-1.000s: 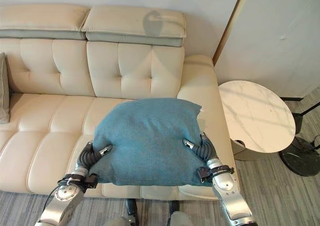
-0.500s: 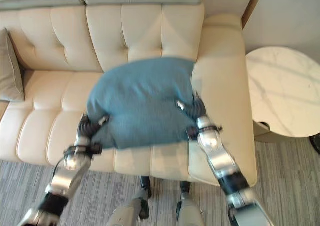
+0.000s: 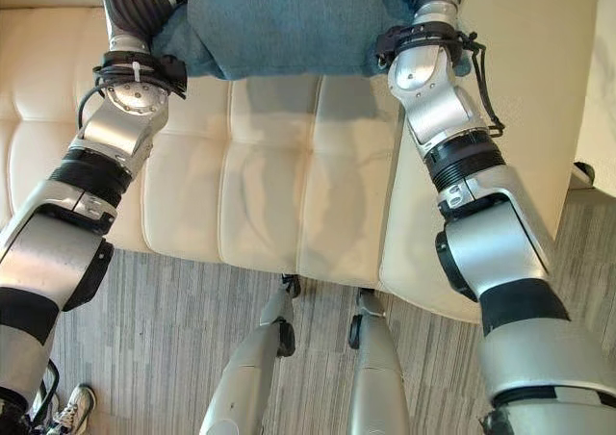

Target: Pick up all the scattered cushions and arrange them neatly on the sofa.

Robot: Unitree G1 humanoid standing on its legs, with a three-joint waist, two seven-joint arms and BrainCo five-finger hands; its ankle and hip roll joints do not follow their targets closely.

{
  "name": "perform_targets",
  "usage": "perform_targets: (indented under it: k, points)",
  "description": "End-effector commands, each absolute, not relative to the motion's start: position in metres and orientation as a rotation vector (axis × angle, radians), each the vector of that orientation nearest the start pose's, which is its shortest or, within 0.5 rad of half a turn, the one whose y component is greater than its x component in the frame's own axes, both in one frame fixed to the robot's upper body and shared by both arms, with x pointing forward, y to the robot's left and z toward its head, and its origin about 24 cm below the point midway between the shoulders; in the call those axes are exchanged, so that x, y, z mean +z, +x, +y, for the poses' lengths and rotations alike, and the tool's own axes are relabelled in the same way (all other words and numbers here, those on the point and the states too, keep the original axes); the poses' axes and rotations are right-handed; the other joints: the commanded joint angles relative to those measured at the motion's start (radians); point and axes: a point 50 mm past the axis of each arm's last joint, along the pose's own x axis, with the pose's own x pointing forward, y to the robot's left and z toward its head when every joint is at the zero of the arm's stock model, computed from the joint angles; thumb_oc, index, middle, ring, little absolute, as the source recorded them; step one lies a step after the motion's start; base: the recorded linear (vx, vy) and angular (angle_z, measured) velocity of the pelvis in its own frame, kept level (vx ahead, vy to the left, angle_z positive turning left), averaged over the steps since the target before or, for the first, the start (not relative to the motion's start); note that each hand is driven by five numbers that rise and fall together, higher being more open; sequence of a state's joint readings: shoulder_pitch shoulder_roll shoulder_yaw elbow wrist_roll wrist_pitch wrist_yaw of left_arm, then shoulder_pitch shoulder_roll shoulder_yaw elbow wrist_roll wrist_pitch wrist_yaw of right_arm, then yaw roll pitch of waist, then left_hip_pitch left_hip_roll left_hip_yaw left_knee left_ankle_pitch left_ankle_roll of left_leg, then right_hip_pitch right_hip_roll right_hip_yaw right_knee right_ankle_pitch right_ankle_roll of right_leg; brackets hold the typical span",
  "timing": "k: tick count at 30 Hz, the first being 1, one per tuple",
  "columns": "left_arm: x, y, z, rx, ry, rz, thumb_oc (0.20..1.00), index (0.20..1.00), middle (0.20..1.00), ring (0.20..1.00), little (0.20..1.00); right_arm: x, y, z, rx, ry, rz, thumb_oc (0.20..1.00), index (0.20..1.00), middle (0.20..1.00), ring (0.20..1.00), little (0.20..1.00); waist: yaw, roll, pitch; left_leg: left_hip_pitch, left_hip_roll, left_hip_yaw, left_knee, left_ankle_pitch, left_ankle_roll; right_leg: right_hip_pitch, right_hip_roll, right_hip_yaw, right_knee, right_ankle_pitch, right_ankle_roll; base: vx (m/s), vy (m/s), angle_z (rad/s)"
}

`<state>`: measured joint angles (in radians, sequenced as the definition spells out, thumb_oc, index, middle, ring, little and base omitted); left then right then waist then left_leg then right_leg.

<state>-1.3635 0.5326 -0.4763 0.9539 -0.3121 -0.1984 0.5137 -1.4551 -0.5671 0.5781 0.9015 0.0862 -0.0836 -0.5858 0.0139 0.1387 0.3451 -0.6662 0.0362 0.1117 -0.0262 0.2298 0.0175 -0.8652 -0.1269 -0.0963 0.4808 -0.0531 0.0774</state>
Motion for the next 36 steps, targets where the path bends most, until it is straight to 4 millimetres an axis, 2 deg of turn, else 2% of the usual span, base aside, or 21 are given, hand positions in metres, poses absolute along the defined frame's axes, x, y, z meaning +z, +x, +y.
perform_targets:
  k: [1,3,6,7,8,9,10,13,18,20,21,22,25,26,27,28,31,33,34,35,36]
  points:
    - [0.380,0.387,0.187,0.368,0.351,-0.799,1.000,1.000,1.000,1.000,1.000,0.393,0.382,-0.130,-0.315,-0.630,-0.878,1.000,1.000,1.000,1.000,1.000,0.013,-0.044,0.009,0.067,-0.079,0.012,0.020,-0.138,-0.067,0.159,0.055,0.016,-0.390,0.130,0.050,-0.01,-0.004,0.31]
    - [0.371,0.390,0.193,0.373,0.363,-0.762,1.000,1.000,1.000,1.000,1.000,0.384,0.387,-0.134,-0.309,-0.650,-0.839,1.000,1.000,1.000,1.000,1.000,0.014,-0.045,0.010,0.066,-0.078,0.014,0.016,-0.135,-0.067,0.155,0.055,0.014,-0.393,0.134,0.051,-0.01,-0.002,-0.02]
    - [0.307,0.404,0.230,0.415,0.332,-0.524,1.000,1.000,1.000,1.000,1.000,0.343,0.400,-0.144,-0.271,-0.662,-0.699,1.000,1.000,1.000,1.000,1.000,0.008,-0.066,0.024,0.075,-0.074,0.025,-0.013,-0.117,-0.078,0.166,0.060,0.006,-0.414,0.150,0.056,-0.01,0.002,-0.06]
    - [0.307,0.404,0.230,0.416,0.332,-0.523,1.000,1.000,1.000,1.000,1.000,0.342,0.400,-0.144,-0.270,-0.663,-0.698,1.000,1.000,1.000,1.000,1.000,0.008,-0.066,0.023,0.076,-0.074,0.025,-0.014,-0.116,-0.078,0.166,0.060,0.006,-0.414,0.150,0.056,-0.02,0.003,-0.06]
    - [0.285,0.404,0.235,0.418,0.287,-0.478,1.000,1.000,1.000,1.000,1.000,0.328,0.402,-0.148,-0.262,-0.656,-0.666,1.000,1.000,1.000,1.000,1.000,0.006,-0.075,0.028,0.087,-0.072,0.026,-0.023,-0.114,-0.082,0.176,0.062,0.001,-0.423,0.153,0.056,-0.01,0.007,-0.09]
    - [0.284,0.404,0.235,0.418,0.288,-0.476,1.000,1.000,1.000,1.000,1.000,0.327,0.402,-0.147,-0.261,-0.656,-0.665,1.000,1.000,1.000,1.000,1.000,0.006,-0.074,0.027,0.088,-0.072,0.026,-0.024,-0.113,-0.082,0.177,0.062,0.001,-0.424,0.153,0.056,-0.03,0.019,-0.09]
    - [0.267,0.402,0.236,0.401,0.263,-0.457,1.000,1.000,1.000,1.000,1.000,0.317,0.401,-0.156,-0.266,-0.637,-0.649,1.000,1.000,1.000,1.000,1.000,0.003,-0.081,0.032,0.105,-0.071,0.028,-0.030,-0.114,-0.085,0.190,0.060,-0.006,-0.425,0.154,0.057,-0.02,0.013,-0.08]
    - [0.258,0.400,0.236,0.387,0.252,-0.454,1.000,1.000,1.000,1.000,1.000,0.312,0.400,-0.162,-0.271,-0.630,-0.644,1.000,1.000,1.000,1.000,1.000,0.001,-0.081,0.033,0.118,-0.071,0.027,-0.032,-0.115,-0.086,0.202,0.059,-0.007,-0.428,0.154,0.057,-0.03,0.018,0.07]
    - [0.221,0.371,0.231,0.279,0.165,-0.522,1.000,1.000,1.000,1.000,1.000,0.286,0.374,-0.194,-0.246,-0.560,-0.688,1.000,1.000,1.000,1.000,1.000,-0.005,-0.097,0.032,0.211,-0.077,0.030,-0.025,-0.145,-0.087,0.302,0.052,-0.012,-0.436,0.146,0.056,-0.02,0.029,0.06]
    - [0.201,0.357,0.233,0.245,0.171,-0.508,1.000,1.000,1.000,1.000,1.000,0.265,0.361,-0.208,-0.219,-0.542,-0.673,1.000,1.000,1.000,1.000,1.000,-0.008,-0.106,0.023,0.247,-0.077,0.031,-0.020,-0.157,-0.086,0.347,0.049,-0.015,-0.445,0.145,0.056,0.02,0.009,0.01]
    - [0.187,0.348,0.236,0.220,0.173,-0.486,1.000,1.000,1.000,1.000,1.000,0.249,0.351,-0.215,-0.191,-0.526,-0.650,1.000,1.000,1.000,1.000,1.000,-0.011,-0.112,0.012,0.276,-0.075,0.033,-0.022,-0.164,-0.086,0.376,0.047,-0.017,-0.453,0.145,0.058,0.06,0.044,0.06]
    - [0.139,0.319,0.239,0.156,0.170,-0.372,1.000,1.000,1.000,1.000,1.000,0.199,0.320,-0.232,-0.118,-0.502,-0.552,1.000,1.000,1.000,1.000,1.000,-0.023,-0.128,-0.026,0.344,-0.073,0.043,-0.033,-0.173,-0.084,0.453,0.041,-0.024,-0.477,0.149,0.064,0.09,0.051,0.08]
    - [0.081,0.283,0.255,0.144,0.184,-0.171,1.000,1.000,1.000,1.000,1.000,0.141,0.286,-0.253,-0.083,-0.487,-0.372,1.000,1.000,1.000,1.000,1.000,-0.041,-0.140,-0.063,0.430,-0.070,0.053,-0.044,-0.194,-0.077,0.541,0.037,-0.033,-0.487,0.136,0.074,0.07,0.057,0.04]
    - [0.081,0.282,0.255,0.144,0.185,-0.169,1.000,1.000,1.000,1.000,1.000,0.141,0.285,-0.253,-0.082,-0.487,-0.370,1.000,1.000,1.000,1.000,1.000,-0.041,-0.141,-0.066,0.428,-0.071,0.054,-0.045,-0.191,-0.077,0.539,0.036,-0.033,-0.490,0.140,0.074,0.08,0.098,-0.13]
    - [0.027,0.242,0.271,0.180,0.182,0.057,1.000,1.000,1.000,1.000,1.000,0.081,0.252,-0.268,-0.098,-0.456,-0.138,1.000,1.000,1.000,1.000,1.000,-0.059,-0.147,-0.103,0.501,-0.075,0.059,-0.048,-0.210,-0.064,0.610,0.040,-0.033,-0.495,0.131,0.080,0.06,0.072,-0.19]
    - [0.027,0.242,0.271,0.180,0.182,0.058,1.000,1.000,1.000,1.000,1.000,0.081,0.251,-0.268,-0.098,-0.456,-0.137,1.000,1.000,1.000,1.000,1.000,-0.059,-0.148,-0.105,0.498,-0.076,0.059,-0.048,-0.207,-0.064,0.608,0.039,-0.033,-0.497,0.134,0.080,0.06,0.105,-0.14]
    - [-0.016,0.202,0.279,0.214,0.195,0.268,1.000,1.000,1.000,1.000,1.000,0.033,0.222,-0.274,-0.107,-0.450,0.074,1.000,1.000,1.000,1.000,1.000,-0.076,-0.152,-0.133,0.565,-0.074,0.072,-0.052,-0.223,-0.052,0.652,0.046,-0.021,-0.493,0.135,0.089,-0.04,0.091,-0.16]
    - [-0.027,0.190,0.281,0.220,0.198,0.322,1.000,1.000,1.000,1.000,1.000,0.022,0.214,-0.276,-0.107,-0.458,0.127,1.000,1.000,1.000,1.000,1.000,-0.079,-0.154,-0.143,0.574,-0.074,0.077,-0.054,-0.223,-0.048,0.649,0.047,-0.014,-0.485,0.139,0.091,-0.10,0.080,-0.24]
    - [-0.041,0.176,0.283,0.242,0.215,0.398,1.000,1.000,1.000,1.000,1.000,0.001,0.208,-0.273,-0.096,-0.482,0.221,1.000,1.000,1.000,1.000,1.000,-0.086,-0.152,-0.135,0.593,-0.060,0.090,-0.057,-0.220,-0.042,0.628,0.050,0.003,-0.404,0.146,0.108,-0.23,0.082,-0.49]
    - [-0.044,0.173,0.282,0.227,0.234,0.417,1.000,1.000,1.000,1.000,1.000,-0.008,0.203,-0.270,-0.097,-0.456,0.258,1.000,1.000,1.000,1.000,1.000,-0.085,-0.146,-0.124,0.601,-0.047,0.095,-0.052,-0.213,-0.041,0.625,0.061,0.011,-0.334,0.106,0.111,-0.44,0.097,-0.57]
    - [-0.049,0.169,0.285,0.234,0.258,0.452,1.000,1.000,1.000,1.000,1.000,-0.024,0.195,-0.268,-0.101,-0.434,0.323,1.000,1.000,1.000,1.000,1.000,-0.074,-0.136,-0.119,0.593,-0.019,0.104,-0.043,-0.188,-0.037,0.636,0.066,-0.003,-0.170,0.031,0.092,-0.40,0.024,-0.57]
